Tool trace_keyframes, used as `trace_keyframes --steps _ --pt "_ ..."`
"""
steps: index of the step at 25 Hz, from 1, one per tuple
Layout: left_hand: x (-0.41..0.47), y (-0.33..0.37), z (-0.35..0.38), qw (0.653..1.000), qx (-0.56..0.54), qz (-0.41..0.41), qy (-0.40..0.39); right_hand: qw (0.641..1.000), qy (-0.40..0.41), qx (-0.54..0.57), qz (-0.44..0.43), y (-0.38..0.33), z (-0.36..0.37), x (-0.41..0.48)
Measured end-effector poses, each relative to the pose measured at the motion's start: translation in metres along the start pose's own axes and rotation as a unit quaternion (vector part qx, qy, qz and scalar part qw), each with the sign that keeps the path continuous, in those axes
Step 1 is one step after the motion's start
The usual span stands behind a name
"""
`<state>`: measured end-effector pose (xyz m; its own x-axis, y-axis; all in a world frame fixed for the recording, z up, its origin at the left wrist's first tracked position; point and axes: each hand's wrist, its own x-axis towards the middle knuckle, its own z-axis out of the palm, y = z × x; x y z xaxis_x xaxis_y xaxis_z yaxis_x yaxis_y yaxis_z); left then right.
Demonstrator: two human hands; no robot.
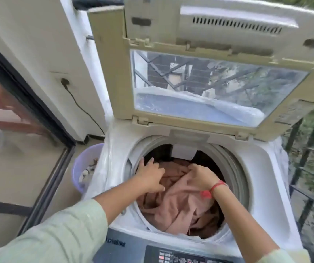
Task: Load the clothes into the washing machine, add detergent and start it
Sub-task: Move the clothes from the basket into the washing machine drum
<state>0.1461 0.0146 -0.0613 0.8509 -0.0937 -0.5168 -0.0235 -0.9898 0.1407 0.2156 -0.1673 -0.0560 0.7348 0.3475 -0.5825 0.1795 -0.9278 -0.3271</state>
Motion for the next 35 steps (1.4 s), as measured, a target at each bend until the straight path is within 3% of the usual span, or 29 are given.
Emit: trace_keyframes --steps 3,6,8,11,13,19,28,35 --pt "-0.065 -0.02 -0.035 0.984 -0.069 0.002 0.165 0.99 0.058 0.099 -0.075 -0.048 -0.01 -0.046" --pt "-0.135 -0.075 -0.039 0.901 -0.149 -0.065 0.403 0.962 0.094 0.191 -0.173 -0.122 -0.005 -0.089" --pt "-0.169 -0.142 -0.018 0.859 -0.116 -0.143 0.478 0.946 0.11 0.194 -0.235 -0.178 0.003 -0.1" --pt "-0.198 -0.261 0.026 0.875 -0.13 -0.243 0.397 0.936 0.093 0.194 -0.277 -0.266 0.035 -0.081" --pt "-0.199 -0.333 0.052 0.892 -0.154 -0.261 0.336 0.943 0.1 0.184 -0.26 -0.325 0.067 -0.048" --pt "-0.157 -0.453 0.113 0.943 -0.194 -0.23 0.146 0.992 0.019 0.086 -0.089 -0.415 0.171 0.084" --pt "-0.011 -0.506 0.174 0.968 -0.199 -0.15 0.032 0.997 -0.008 0.052 0.054 -0.375 0.24 0.218" --pt "0.147 -0.512 0.307 0.979 -0.187 -0.077 -0.033 0.997 -0.041 0.007 0.071 -0.292 0.368 0.362"
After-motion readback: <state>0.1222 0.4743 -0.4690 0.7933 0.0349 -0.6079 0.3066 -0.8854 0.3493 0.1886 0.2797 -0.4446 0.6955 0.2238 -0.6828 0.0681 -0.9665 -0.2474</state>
